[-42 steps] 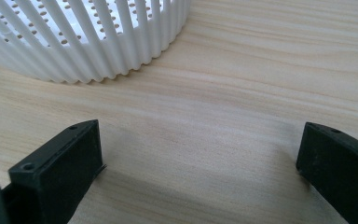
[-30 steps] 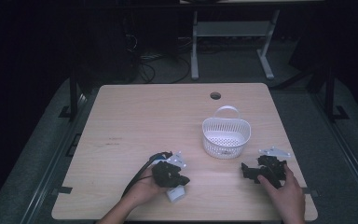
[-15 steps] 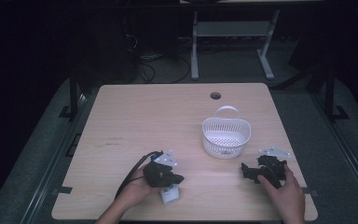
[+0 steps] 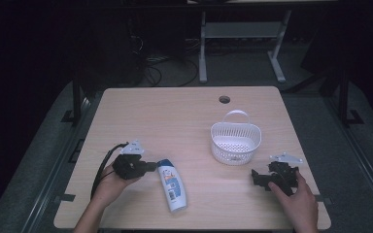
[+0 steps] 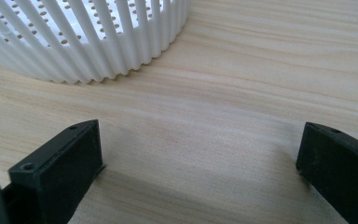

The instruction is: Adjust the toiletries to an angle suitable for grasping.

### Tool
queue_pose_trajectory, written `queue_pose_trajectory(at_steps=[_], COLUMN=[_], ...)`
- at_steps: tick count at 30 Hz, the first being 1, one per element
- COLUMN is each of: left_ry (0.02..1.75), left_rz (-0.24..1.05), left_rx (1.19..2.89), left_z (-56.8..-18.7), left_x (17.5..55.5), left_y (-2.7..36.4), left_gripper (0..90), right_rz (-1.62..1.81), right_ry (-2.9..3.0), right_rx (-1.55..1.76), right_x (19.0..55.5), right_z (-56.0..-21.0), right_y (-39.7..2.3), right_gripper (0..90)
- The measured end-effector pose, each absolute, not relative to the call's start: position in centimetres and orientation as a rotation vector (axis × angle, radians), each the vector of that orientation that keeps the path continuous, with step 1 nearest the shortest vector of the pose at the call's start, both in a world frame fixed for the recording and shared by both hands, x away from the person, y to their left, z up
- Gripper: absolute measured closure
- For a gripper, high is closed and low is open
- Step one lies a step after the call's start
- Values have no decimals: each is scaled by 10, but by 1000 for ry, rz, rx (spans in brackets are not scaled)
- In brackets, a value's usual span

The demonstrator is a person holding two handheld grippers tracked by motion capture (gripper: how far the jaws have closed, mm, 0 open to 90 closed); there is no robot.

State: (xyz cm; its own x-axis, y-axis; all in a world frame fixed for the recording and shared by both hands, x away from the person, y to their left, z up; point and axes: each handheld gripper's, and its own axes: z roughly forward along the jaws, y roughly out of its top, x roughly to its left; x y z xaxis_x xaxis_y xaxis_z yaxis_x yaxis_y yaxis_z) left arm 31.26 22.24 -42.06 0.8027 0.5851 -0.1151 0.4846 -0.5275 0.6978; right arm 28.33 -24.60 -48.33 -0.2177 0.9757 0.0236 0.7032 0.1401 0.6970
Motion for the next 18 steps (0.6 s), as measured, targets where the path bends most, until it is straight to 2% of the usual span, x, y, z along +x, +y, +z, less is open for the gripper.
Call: queue_pose_trajectory(at_steps=[18], left_ry=[856], left_rz=[144], left_rx=[2247], left_z=[-446], left_x=[339], left_y=[217], left_gripper=[900], right_rz=[828], right_ry=[1985], right_rx=[1606], right_x=[283], right_z=[-483], right_y=[-246], right_gripper=[0])
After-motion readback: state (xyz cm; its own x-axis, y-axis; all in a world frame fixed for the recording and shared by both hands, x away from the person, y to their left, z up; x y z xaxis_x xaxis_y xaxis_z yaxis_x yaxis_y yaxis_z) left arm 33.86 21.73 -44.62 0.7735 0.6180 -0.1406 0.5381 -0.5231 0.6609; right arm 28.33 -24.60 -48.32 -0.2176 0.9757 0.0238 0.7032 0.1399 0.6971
